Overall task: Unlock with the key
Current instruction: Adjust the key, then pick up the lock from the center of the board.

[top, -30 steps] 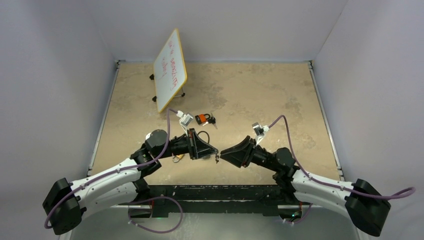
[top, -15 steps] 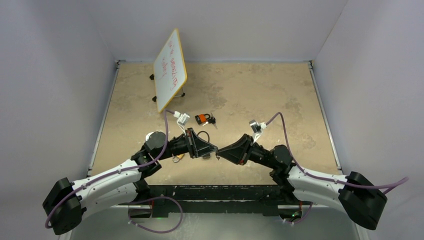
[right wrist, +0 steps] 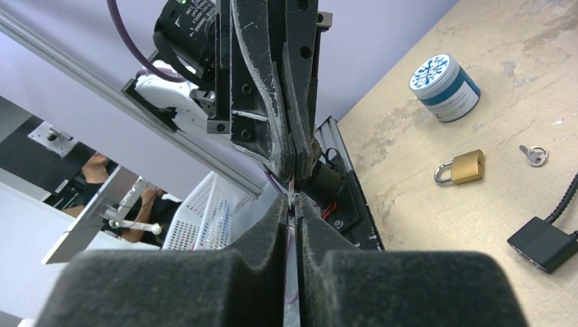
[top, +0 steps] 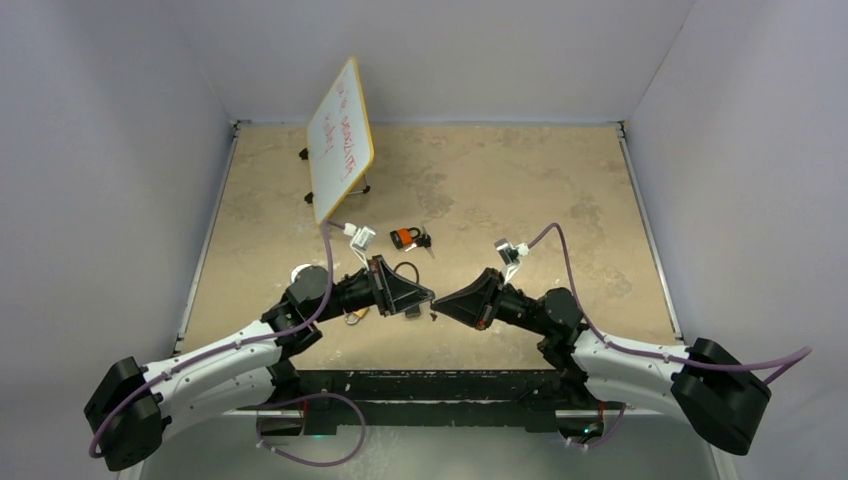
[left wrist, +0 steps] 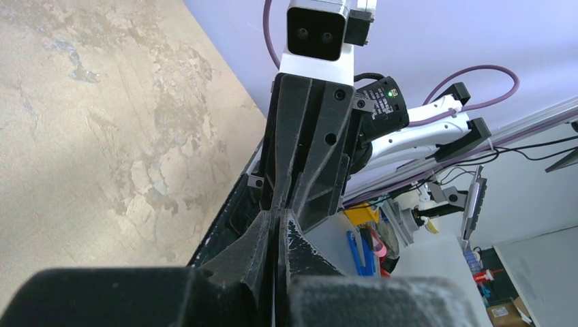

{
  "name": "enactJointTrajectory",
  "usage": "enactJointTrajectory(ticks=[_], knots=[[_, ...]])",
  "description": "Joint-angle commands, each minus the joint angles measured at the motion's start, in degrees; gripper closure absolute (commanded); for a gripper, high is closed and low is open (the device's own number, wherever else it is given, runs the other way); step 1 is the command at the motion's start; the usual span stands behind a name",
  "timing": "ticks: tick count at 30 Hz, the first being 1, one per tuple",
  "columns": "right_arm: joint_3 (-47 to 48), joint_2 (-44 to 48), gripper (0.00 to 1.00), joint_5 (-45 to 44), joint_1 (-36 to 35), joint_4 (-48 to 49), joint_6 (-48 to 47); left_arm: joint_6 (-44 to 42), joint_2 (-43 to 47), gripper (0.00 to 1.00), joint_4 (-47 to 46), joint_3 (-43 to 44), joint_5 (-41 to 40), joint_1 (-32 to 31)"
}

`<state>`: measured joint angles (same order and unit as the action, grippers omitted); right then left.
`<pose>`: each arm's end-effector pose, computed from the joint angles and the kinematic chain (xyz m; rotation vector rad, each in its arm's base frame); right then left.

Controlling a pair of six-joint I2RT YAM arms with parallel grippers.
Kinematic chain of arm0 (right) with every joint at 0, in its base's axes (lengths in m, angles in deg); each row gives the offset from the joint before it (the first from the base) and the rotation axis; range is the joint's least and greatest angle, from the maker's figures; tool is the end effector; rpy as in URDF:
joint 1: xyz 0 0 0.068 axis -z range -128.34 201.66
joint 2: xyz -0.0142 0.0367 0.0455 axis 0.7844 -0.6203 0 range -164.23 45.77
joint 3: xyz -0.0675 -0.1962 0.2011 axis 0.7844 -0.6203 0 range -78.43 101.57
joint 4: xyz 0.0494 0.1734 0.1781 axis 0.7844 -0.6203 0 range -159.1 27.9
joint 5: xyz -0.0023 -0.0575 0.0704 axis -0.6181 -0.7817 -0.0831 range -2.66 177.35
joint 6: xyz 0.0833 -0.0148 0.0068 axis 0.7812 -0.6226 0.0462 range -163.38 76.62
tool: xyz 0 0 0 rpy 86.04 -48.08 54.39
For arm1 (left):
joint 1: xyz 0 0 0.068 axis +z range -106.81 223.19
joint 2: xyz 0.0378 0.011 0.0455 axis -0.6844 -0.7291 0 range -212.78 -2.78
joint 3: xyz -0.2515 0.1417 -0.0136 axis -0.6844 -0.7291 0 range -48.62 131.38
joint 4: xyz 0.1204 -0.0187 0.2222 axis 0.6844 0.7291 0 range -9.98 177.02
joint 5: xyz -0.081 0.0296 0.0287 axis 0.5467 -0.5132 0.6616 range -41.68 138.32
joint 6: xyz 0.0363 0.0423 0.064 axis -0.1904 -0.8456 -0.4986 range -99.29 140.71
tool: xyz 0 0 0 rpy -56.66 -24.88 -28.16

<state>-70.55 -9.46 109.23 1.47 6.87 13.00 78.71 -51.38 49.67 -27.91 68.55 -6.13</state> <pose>0.1049 0.1695 0.2636 -0.3213 1.4149 1.8083 0.1207 -0.1801 0.2727 0.1966 1.8069 -1.6914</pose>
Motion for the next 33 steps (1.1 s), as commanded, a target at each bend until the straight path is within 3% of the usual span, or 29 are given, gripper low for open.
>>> enactJointTrajectory(ticks=[1, 9, 13, 14, 17, 22, 27, 33], knots=[[2.5, 0.0, 0.96, 1.3, -0.1, 2.0, 0.4, 0.4, 1.8, 1.00, -4.3, -0.8, -2.4, -0.2], [2.8, -2.4, 1.00, 0.4, -0.1, 2.6, 2.5, -1.0, 4.1, 0.99, -4.4, -1.9, -5.7, -0.2], [2.7, -2.3, 1.00, -2.0, 0.0, -0.1, 3.6, -2.6, 5.2, 0.56, 5.4, -0.1, -9.6, -0.2], [2.6, -2.2, 1.00, -2.6, 0.0, -2.4, 3.9, -2.6, 5.7, 0.39, 9.9, 0.7, -12.2, -0.2], [2.1, -1.3, 1.00, -4.6, 0.0, -8.7, 5.0, -2.1, 7.1, 0.20, 23.2, 3.3, -20.5, -0.2], [0.2, -1.5, 1.00, -5.3, 0.0, -15.0, 6.7, -1.6, 1.8, 0.16, 41.5, 8.0, -28.5, -0.2], [-2.0, -3.9, 1.00, -4.8, -0.1, -15.2, 8.5, -2.6, -14.1, 0.16, 53.8, 16.5, -30.1, -0.2], [-4.2, -7.4, 1.00, -5.1, -0.7, -12.4, 9.8, -2.8, -27.7, 0.16, 55.4, 23.2, -29.3, -1.7]])
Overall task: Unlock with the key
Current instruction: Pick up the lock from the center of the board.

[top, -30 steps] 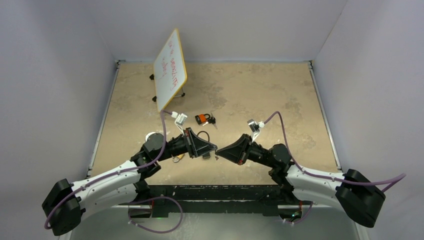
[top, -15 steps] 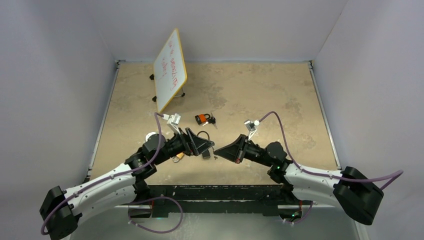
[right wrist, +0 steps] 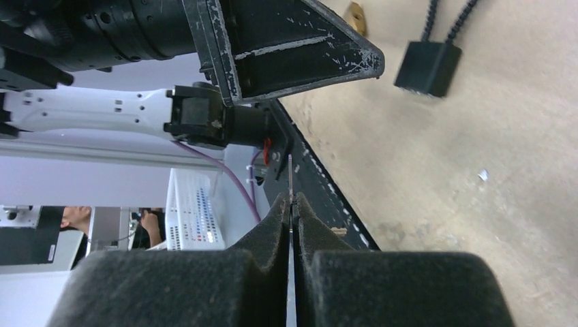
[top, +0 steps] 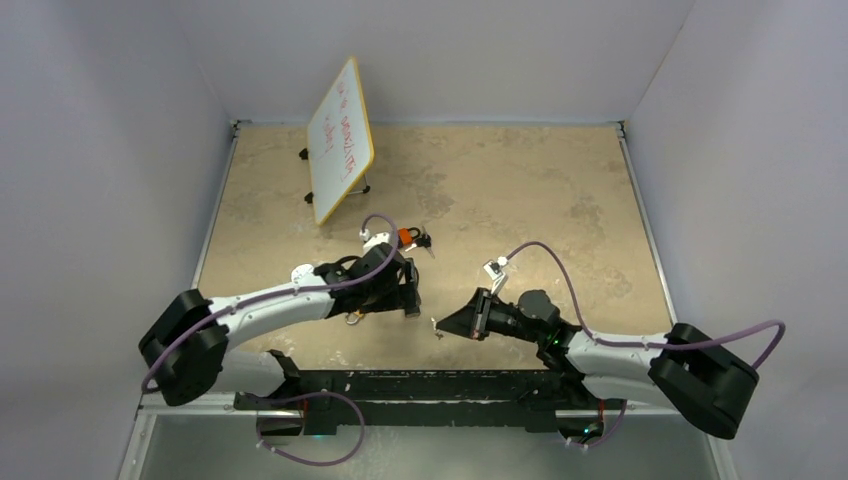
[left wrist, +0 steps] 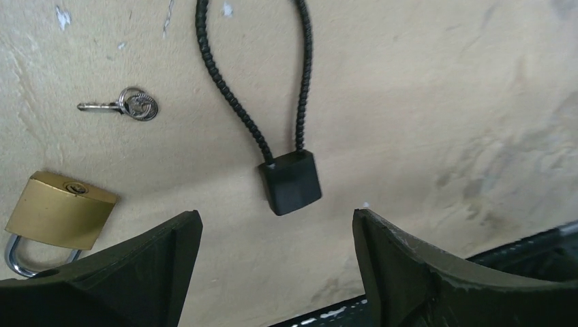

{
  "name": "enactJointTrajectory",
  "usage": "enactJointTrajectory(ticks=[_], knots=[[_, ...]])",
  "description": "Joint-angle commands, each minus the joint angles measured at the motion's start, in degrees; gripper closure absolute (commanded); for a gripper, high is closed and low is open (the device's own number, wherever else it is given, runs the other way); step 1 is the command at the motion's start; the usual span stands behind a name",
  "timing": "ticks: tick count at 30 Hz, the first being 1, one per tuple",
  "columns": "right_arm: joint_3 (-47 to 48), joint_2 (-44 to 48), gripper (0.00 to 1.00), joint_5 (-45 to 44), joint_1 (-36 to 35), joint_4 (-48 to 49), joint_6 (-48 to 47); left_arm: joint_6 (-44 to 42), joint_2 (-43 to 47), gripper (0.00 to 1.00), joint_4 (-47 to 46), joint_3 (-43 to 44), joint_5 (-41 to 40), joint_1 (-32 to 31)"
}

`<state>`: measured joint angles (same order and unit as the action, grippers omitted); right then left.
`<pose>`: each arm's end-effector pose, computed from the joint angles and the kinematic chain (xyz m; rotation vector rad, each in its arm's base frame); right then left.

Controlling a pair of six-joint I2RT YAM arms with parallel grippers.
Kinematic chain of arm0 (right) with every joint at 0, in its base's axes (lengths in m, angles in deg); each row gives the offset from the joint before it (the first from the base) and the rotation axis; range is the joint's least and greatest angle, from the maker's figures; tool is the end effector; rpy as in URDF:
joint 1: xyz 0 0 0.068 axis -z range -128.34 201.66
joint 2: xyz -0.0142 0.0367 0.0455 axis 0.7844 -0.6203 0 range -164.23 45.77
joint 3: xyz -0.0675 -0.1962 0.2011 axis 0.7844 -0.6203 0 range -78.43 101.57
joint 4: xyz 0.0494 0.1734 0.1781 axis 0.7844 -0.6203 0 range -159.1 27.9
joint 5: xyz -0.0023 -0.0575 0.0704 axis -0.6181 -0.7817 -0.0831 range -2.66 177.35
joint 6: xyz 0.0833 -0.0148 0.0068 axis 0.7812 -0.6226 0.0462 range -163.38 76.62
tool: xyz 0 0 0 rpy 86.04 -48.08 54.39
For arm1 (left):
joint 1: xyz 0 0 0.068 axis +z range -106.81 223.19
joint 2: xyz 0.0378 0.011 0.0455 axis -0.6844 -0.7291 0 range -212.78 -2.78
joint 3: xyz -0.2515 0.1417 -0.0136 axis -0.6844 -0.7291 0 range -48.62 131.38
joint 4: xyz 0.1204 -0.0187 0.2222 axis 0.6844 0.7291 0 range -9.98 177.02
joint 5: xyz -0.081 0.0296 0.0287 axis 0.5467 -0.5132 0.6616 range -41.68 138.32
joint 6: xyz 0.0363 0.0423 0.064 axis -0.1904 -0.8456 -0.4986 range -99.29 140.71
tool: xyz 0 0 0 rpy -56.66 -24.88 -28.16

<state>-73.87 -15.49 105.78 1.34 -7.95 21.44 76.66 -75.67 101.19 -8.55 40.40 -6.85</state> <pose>0.1156 0.1765 0.1885 -0.0535 1.9462 1.7209 0.1720 -0.1894 0.1844 -0.1923 2.5927 -0.5663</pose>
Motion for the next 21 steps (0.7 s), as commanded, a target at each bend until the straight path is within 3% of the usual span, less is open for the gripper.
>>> enactJointTrajectory(ticks=[1, 9, 21], knots=[[-1.0, -1.8, 1.00, -1.7, -0.6, 2.7, 1.4, -0.5, -4.2, 0.16, 3.0, 4.1, -1.5, -1.0], [-1.4, -4.4, 1.00, -1.8, -0.6, 3.4, 0.9, 2.3, -15.3, 0.18, 7.5, 12.0, -2.6, -1.5], [0.0, -7.7, 1.00, -2.1, -0.5, 2.1, -0.5, 6.0, -25.8, 0.44, 16.3, 20.0, -4.2, -4.2]])
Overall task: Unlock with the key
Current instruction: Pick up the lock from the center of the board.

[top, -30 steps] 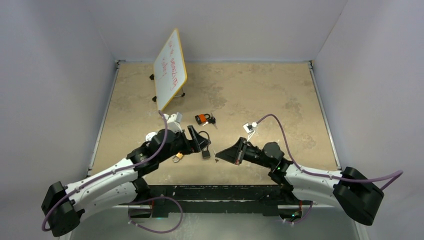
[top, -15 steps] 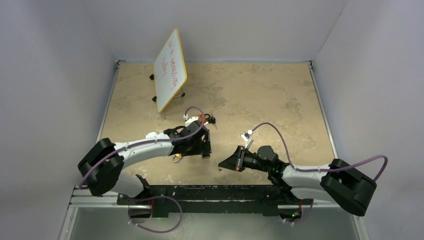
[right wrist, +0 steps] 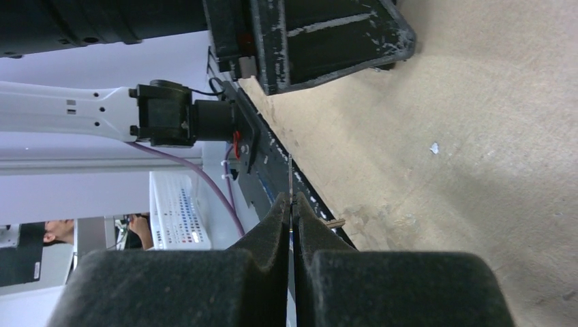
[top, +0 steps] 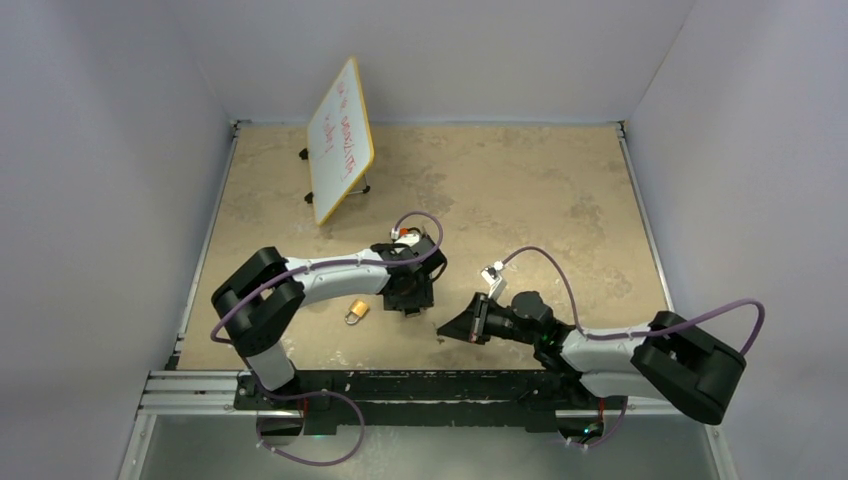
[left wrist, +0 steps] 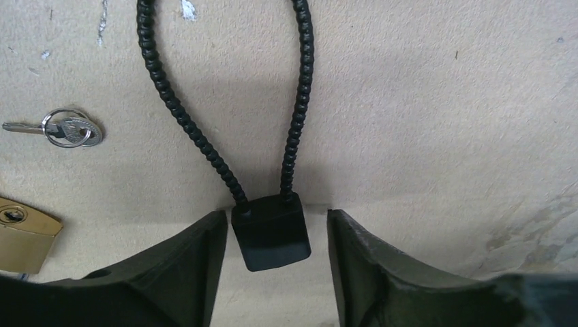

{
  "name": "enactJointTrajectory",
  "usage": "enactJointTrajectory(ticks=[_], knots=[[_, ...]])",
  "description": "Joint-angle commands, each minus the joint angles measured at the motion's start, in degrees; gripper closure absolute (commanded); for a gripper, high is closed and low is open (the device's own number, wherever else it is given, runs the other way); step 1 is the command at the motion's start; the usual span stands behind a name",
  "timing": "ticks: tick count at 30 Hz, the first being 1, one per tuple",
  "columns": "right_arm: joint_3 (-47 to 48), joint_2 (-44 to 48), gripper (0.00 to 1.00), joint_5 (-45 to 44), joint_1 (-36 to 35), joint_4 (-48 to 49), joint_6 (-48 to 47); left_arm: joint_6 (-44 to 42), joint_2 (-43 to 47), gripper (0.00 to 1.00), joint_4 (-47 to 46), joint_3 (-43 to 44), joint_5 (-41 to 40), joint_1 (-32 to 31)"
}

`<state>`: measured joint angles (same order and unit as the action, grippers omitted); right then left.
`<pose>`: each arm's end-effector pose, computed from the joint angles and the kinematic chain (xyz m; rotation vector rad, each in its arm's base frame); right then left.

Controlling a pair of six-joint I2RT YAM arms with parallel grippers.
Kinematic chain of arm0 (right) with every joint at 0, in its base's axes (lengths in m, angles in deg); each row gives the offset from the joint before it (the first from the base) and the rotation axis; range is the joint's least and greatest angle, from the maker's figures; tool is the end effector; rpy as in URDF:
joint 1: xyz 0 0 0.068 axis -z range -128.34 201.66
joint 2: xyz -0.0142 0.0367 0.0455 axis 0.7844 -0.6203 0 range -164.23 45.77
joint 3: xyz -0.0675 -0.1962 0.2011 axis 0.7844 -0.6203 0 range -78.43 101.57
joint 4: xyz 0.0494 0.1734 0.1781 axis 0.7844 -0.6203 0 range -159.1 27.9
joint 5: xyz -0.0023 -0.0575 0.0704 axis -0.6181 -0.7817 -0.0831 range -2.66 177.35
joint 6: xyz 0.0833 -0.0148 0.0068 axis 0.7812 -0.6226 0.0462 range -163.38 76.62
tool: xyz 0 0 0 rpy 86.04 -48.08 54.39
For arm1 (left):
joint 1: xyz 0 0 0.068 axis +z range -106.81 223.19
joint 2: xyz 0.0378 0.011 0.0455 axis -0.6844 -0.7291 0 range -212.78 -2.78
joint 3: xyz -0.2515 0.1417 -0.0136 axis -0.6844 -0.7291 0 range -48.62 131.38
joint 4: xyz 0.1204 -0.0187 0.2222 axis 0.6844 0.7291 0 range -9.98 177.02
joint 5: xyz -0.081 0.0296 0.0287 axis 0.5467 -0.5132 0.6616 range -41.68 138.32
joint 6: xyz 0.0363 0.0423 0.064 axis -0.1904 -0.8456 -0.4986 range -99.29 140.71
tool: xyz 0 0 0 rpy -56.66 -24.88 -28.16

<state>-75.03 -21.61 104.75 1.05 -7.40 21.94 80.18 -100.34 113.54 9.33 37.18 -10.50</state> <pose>0.1178 0.1788 0.1631 -0.0021 2.0767 1.6511 0.2011 -0.2494 0.1464 -0.1823 2.8062 -0.1970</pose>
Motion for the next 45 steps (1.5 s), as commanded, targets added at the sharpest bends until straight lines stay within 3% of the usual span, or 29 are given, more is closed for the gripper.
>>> enactJointTrajectory(ticks=[1, 6, 9, 16, 24, 45], knots=[[1.3, -2.2, 1.00, -1.1, -0.2, 1.9, -0.9, 2.6, -1.2, 0.49, 3.8, 2.1, -0.5, -0.5], [1.5, -5.3, 1.00, -1.0, -0.3, 3.8, -0.2, 2.6, -1.1, 0.76, 4.7, 3.0, 0.6, -0.5], [2.1, -6.6, 1.00, -0.8, -0.4, 4.1, -0.4, 2.8, 0.1, 0.87, 5.9, 4.2, 1.8, -0.5], [6.1, -6.3, 1.00, -3.6, -1.9, 0.3, -1.9, 8.7, 4.7, 0.92, 8.3, 6.3, 7.3, 1.3], [9.3, -5.8, 1.00, -6.2, -2.5, -4.8, -1.6, 18.6, 13.4, 0.95, 1.9, -0.4, 9.1, 3.2], [10.2, -4.7, 1.00, -8.1, -2.4, -6.1, -2.4, 18.7, 16.3, 1.00, -1.9, -4.5, 13.3, 3.9]])
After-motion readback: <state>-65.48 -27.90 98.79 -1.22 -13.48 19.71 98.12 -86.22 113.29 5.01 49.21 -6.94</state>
